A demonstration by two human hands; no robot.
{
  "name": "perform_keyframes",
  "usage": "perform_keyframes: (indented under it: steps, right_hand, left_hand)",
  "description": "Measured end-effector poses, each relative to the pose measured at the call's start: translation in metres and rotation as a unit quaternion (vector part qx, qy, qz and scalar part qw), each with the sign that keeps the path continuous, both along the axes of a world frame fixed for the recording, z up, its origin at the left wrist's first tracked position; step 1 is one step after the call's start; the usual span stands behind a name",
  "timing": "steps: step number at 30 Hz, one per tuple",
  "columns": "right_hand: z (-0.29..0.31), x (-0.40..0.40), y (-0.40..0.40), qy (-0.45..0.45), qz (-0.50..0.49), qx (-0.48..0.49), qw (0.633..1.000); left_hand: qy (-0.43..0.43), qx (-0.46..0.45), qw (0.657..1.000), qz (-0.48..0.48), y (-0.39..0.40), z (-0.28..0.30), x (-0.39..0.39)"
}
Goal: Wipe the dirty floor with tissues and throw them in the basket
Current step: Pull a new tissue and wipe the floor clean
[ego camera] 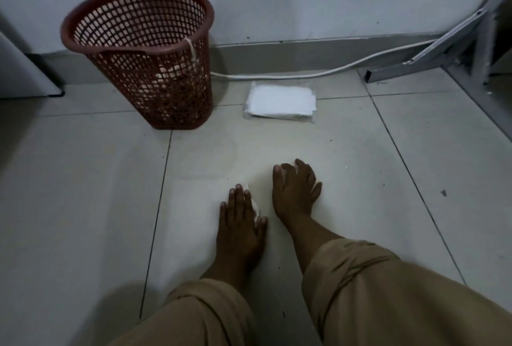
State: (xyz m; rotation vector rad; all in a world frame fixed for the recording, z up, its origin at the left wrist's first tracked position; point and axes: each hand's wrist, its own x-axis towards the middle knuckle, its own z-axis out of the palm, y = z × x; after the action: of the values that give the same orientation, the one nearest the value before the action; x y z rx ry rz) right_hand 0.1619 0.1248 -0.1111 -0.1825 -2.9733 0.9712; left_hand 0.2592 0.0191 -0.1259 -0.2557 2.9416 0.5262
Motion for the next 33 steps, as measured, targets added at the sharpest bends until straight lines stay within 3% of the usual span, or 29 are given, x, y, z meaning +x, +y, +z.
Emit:
perform_keyframes:
  steps: [4, 6, 9, 11, 15, 19, 23, 28, 33]
  right_hand:
    - [-0.004, 0.032, -0.011, 0.048, 0.074, 0.027, 0.996]
    - [-0.009, 0.056, -0.014, 0.068, 0.163, 0.047, 0.983]
    - [-0.021, 0.09, -0.023, 0.064, 0.34, 0.117, 0.931]
    - [-0.027, 0.103, -0.027, 0.05, 0.391, 0.145, 0.907]
    - [-0.028, 0.092, -0.01, 0.073, 0.413, 0.175, 0.891]
    - [-0.02, 0.054, 0.006, 0.018, 0.267, 0.201, 0.942]
    - [-0.009, 0.027, -0.03, -0.014, 0.263, 0.207, 0.942]
    - [-0.01, 0.055, -0.076, 0.002, 0.388, 0.197, 0.9]
    - [-0.019, 0.082, -0.052, 0.048, 0.518, 0.199, 0.831]
  left_hand:
    - [0.016, 0.021, 0.999, -0.031, -0.02, 0.006, -0.01]
    - [0.043, 0.038, 0.998, 0.0, -0.035, 0.011, -0.012]
    - [0.046, 0.048, 0.996, 0.06, -0.053, 0.018, -0.015]
    - [0.038, 0.042, 0.996, 0.065, -0.062, 0.021, -0.016]
    - [0.013, 0.012, 0.999, 0.038, -0.076, 0.021, -0.009]
    - [-0.024, 0.013, 0.999, 0.029, -0.083, 0.017, -0.001]
    - [-0.04, 0.01, 0.999, 0.034, -0.089, 0.013, 0.004]
    - [-0.049, 0.011, 0.997, 0.053, -0.103, 0.017, 0.002]
    - [-0.047, -0.023, 0.997, 0.064, -0.116, 0.033, 0.008]
